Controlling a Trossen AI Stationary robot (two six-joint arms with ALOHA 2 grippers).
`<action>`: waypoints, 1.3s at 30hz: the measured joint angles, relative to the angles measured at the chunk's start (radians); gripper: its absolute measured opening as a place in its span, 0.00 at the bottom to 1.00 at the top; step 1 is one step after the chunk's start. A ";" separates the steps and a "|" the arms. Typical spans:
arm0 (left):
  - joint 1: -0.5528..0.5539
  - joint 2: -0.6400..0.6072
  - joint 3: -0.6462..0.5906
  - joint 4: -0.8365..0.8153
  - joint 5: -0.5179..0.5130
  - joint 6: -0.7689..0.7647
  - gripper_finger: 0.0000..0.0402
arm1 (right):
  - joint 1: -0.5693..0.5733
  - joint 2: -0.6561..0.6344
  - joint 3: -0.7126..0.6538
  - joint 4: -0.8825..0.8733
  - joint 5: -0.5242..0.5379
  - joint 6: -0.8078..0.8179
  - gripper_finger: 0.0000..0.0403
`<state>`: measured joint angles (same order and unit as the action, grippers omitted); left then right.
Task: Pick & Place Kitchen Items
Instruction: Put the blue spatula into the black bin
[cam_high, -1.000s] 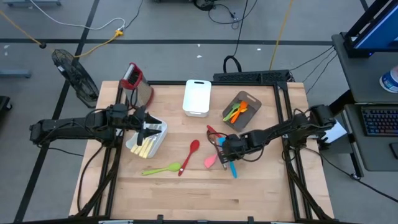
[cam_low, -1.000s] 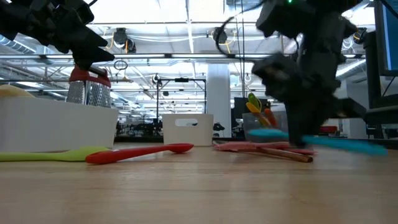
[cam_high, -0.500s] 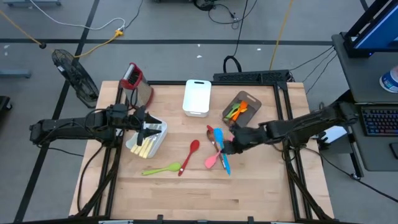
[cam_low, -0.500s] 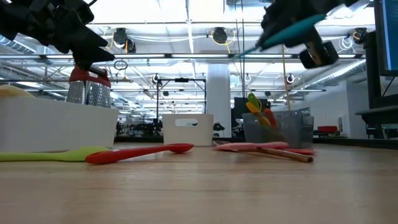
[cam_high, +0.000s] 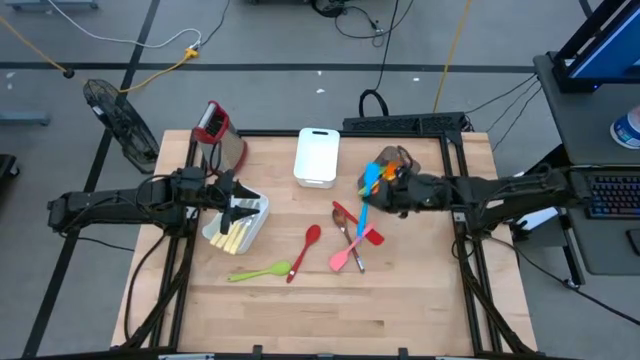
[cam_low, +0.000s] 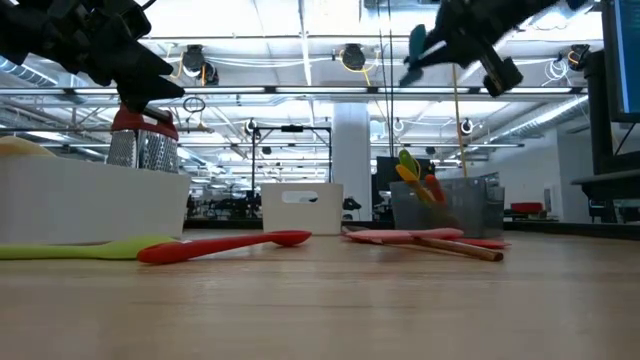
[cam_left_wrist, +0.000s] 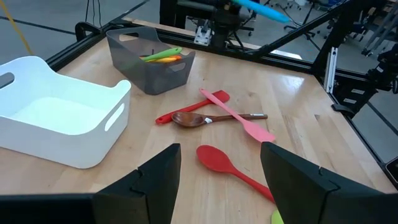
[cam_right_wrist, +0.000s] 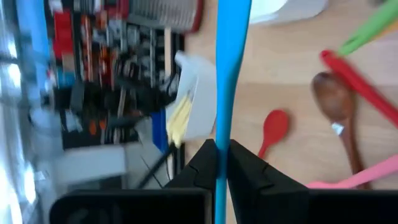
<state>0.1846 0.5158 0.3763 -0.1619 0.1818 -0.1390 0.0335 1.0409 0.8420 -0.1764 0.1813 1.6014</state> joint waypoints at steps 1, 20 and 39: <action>0.000 0.000 0.000 0.000 0.000 0.000 0.57 | -0.019 -0.022 -0.022 0.001 -0.005 0.026 0.03; 0.000 0.000 0.000 0.000 0.000 0.003 0.57 | -0.338 -0.278 -0.601 0.476 -0.153 0.471 0.03; 0.000 0.000 0.000 0.000 0.000 0.000 0.57 | -0.512 -0.277 -0.639 0.525 -0.291 0.480 0.07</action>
<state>0.1844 0.5157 0.3763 -0.1616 0.1818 -0.1387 -0.4786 0.7635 0.2028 0.3481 -0.1097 2.0819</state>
